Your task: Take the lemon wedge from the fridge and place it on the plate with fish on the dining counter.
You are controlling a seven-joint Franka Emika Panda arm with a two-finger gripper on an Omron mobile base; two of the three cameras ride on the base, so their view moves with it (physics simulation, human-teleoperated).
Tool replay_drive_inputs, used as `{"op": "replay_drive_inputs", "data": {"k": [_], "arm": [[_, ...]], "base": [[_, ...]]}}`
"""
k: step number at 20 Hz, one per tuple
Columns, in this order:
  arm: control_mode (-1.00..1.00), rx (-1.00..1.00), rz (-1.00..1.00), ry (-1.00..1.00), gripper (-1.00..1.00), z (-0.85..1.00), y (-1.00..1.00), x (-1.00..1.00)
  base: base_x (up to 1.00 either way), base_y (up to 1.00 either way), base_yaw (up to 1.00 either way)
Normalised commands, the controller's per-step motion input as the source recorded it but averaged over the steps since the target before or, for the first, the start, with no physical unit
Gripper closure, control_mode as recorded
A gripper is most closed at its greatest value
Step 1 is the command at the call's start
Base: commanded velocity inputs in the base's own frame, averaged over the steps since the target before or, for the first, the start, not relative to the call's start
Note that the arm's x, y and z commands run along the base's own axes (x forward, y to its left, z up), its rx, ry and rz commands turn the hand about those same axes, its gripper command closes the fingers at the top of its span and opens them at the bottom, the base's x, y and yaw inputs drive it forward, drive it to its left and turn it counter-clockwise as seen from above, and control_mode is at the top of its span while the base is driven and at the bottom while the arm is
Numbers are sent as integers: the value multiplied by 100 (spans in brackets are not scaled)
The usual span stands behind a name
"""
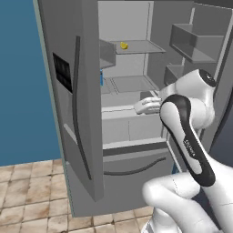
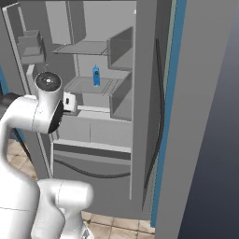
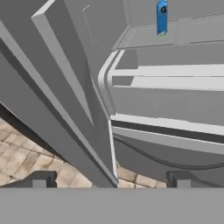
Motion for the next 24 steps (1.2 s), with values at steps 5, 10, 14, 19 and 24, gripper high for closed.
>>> {"op": "replay_drive_inputs", "data": {"k": [5, 10, 14, 19, 24], "arm": [[-100, 0, 0, 6, -100, 21, 34, 63], [-100, 7, 17, 8, -100, 1, 36, 63], [-100, 9, 21, 0, -100, 0, 39, 58], [-100, 13, 26, 0, -100, -1, 34, 40], [-100, 14, 26, 0, -100, -3, 35, 19]], "base": [[0, 0, 0], [0, 0, 0], [0, 0, 0], [0, 0, 0], [0, 0, 0]]}}
